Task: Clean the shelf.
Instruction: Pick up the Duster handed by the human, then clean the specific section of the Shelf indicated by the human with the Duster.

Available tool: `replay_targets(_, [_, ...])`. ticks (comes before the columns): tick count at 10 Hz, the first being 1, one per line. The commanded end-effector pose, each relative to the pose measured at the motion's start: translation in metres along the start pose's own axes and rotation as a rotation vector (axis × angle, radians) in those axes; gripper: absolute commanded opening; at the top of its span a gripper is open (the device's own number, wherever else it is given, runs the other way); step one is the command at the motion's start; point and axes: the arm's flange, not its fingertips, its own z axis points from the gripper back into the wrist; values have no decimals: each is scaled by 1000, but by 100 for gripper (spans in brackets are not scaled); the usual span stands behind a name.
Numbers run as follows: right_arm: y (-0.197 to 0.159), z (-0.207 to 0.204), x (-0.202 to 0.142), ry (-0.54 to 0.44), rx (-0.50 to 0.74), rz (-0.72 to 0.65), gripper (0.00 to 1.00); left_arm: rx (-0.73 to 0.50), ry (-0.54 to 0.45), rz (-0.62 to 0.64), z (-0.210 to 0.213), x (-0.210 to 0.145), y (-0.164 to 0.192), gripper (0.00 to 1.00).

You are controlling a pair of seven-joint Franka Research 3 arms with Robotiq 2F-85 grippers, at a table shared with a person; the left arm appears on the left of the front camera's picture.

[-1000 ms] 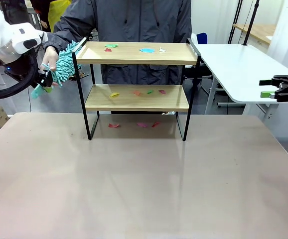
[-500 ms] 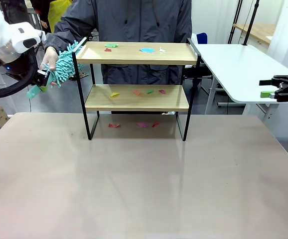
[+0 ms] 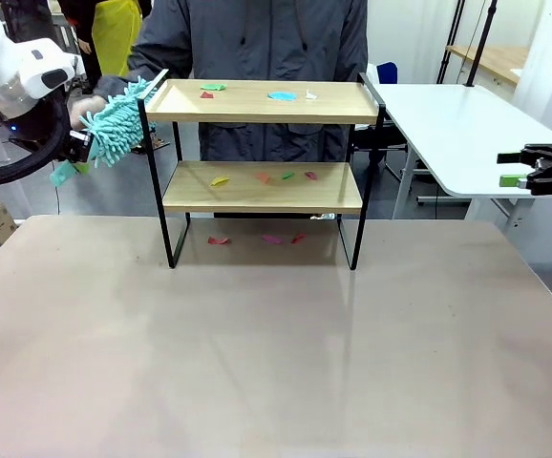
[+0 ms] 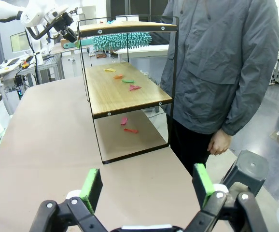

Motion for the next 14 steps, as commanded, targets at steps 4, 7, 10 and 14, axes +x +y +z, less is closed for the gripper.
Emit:
replay_targets(4, [0, -2, 2, 0, 0, 5, 100, 1, -2, 1, 1, 0, 1, 0])
replay_targets(7, [0, -2, 2, 0, 0, 5, 100, 1, -2, 1, 1, 0, 1, 0])
replay_targets(10, [0, -2, 2, 0, 0, 5, 100, 4, 30, -184, 37, 1, 29, 13])
replay_targets(14, [0, -2, 2, 0, 0, 5, 100, 157, 203, -594, 115, -21, 67, 13])
